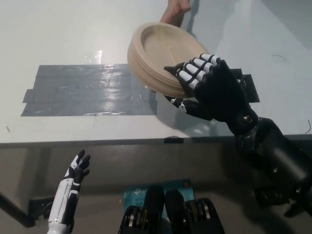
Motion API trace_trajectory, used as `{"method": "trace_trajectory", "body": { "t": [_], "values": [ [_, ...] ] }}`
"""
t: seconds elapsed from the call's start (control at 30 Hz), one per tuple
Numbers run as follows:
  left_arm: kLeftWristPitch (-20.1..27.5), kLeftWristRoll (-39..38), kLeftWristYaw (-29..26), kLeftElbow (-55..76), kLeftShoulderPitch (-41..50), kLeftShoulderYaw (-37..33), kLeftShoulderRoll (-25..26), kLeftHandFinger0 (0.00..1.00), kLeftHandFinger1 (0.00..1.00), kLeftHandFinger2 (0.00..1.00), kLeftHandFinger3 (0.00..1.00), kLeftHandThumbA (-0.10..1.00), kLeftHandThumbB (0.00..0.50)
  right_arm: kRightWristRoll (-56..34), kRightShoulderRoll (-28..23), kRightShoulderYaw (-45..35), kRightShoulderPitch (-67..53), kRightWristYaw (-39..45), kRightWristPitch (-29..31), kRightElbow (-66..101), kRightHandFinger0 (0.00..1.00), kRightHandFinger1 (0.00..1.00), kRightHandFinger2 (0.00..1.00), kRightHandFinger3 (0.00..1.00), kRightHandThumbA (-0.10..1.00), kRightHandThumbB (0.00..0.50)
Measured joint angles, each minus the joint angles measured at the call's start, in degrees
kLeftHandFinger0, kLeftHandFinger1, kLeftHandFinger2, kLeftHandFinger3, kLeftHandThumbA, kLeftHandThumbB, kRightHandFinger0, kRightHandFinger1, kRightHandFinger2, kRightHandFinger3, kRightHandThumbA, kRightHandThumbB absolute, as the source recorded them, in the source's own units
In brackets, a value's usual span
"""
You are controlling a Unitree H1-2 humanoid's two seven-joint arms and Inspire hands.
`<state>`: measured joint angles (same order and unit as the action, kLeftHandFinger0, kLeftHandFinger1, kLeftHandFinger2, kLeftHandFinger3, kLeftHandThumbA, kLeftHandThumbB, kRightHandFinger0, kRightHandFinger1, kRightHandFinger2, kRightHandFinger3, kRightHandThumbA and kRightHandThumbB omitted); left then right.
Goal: A stack of plates is kept in the middle of the desk close to the robot and the robot grabs the stack with its right hand, picks it up and hands it to a person.
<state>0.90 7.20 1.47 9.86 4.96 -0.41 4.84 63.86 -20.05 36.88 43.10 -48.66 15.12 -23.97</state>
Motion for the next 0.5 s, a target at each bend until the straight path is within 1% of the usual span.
{"method": "trace_trajectory", "body": {
  "t": [0.03, 0.07, 0.13, 0.17, 0.2, 0.23, 0.27, 0.3, 0.33, 0.37, 0.4, 0.43, 0.47, 0.5],
  "values": [
    [0.01, 0.0, 0.0, 0.0, -0.04, 0.0, -0.01, 0.97, 1.0, 1.0, 1.0, 1.0, 0.0, 0.07, 0.07, 0.0, 0.01, 0.0, 0.04, -0.44, 0.0, 0.0, 0.09, 0.56, -0.1, 0.313],
    [0.02, 0.0, 0.0, 0.0, -0.09, 0.0, -0.01, 0.97, 1.0, 1.0, 1.0, 1.0, 0.0, 0.26, 0.33, 0.0, 0.11, -0.02, 0.15, -1.94, 0.0, 0.0, 0.06, 0.55, -0.1, 0.298],
    [0.02, 0.01, 0.0, 0.01, -0.09, -0.02, -0.01, 0.97, 1.0, 1.0, 1.0, 1.0, 0.0, 0.5, 0.85, 0.01, 0.55, -0.18, 0.34, -4.72, 0.0, 0.0, 0.06, 0.55, -0.1, 0.3],
    [0.02, 0.01, 0.0, 0.01, -0.09, -0.02, -0.01, 0.97, 1.0, 1.0, 1.0, 1.0, 0.0, 0.57, 1.07, 0.02, 0.86, -0.27, 0.41, -5.57, 0.0, 0.02, 0.08, 0.54, -0.1, 0.301],
    [0.01, 0.01, 0.02, 0.04, -0.11, -0.05, -0.01, 0.97, 1.0, 1.0, 1.0, 1.0, 0.0, 0.85, 1.8, 0.02, 1.82, -0.7, 0.6, -8.66, 0.0, 0.0, 0.1, 0.55, -0.1, 0.301],
    [0.01, 0.01, 0.02, 0.06, -0.11, -0.05, -0.01, 0.96, 1.0, 1.0, 1.0, 1.0, 0.0, 0.91, 2.06, 0.03, 2.28, -0.94, 0.66, -9.52, 0.0, 0.0, 0.15, 0.57, -0.1, 0.301],
    [0.01, 0.02, 0.03, 0.07, -0.15, -0.06, 0.02, 0.95, 1.0, 1.0, 1.0, 1.0, 0.0, 1.08, 2.75, 0.04, 3.64, -1.44, 0.8, -12.54, 0.0, 0.0, 0.28, 0.62, -0.1, 0.3],
    [0.01, 0.02, 0.02, 0.08, -0.16, -0.06, 0.02, 0.94, 1.0, 1.0, 1.0, 1.0, 0.0, 1.11, 2.98, 0.03, 4.16, -1.6, 0.82, -13.72, 0.0, 0.0, 0.44, 0.67, -0.1, 0.294],
    [0.02, 0.04, 0.02, 0.08, -0.17, -0.07, 0.03, 0.94, 1.0, 1.0, 1.0, 1.0, 0.0, 1.16, 3.41, 0.06, 5.21, -2.02, 1.04, -15.54, 0.0, 0.0, 0.5, 0.67, -0.1, 0.291],
    [0.03, 0.06, 0.03, 0.07, -0.18, -0.1, 0.03, 0.94, 1.0, 1.0, 1.0, 1.0, 0.0, 1.21, 4.23, 0.09, 6.69, -2.45, 1.24, -17.89, 0.0, 0.0, 0.54, 0.67, -0.1, 0.289],
    [0.03, 0.06, 0.03, 0.07, -0.18, -0.11, 0.03, 0.94, 1.0, 1.0, 1.0, 1.0, 0.0, 1.21, 4.23, 0.09, 6.85, -2.5, 1.25, -18.18, 0.0, 0.0, 0.64, 0.67, -0.1, 0.272],
    [0.03, 0.09, 0.03, 0.08, -0.21, -0.2, 0.01, 0.94, 1.0, 1.0, 1.0, 1.0, 0.0, 1.21, 5.41, 0.16, 8.66, -3.02, 1.45, -21.73, 0.0, 0.0, 0.69, 0.67, -0.1, 0.268],
    [0.04, 0.12, 0.03, 0.08, -0.2, -0.32, 0.0, 0.94, 1.0, 1.0, 1.0, 1.0, 0.0, 1.21, 6.44, 0.21, 10.23, -3.54, 1.66, -24.62, 0.0, 0.02, 0.75, 0.69, -0.1, 0.257],
    [0.06, 0.15, 0.03, 0.08, -0.2, -0.39, 0.0, 0.93, 1.0, 1.0, 1.0, 1.0, 0.0, 1.19, 7.17, 0.2, 11.34, -3.77, 1.69, -26.56, 0.35, 0.52, 1.0, 1.0, -0.1, 0.266]
  ]
}}
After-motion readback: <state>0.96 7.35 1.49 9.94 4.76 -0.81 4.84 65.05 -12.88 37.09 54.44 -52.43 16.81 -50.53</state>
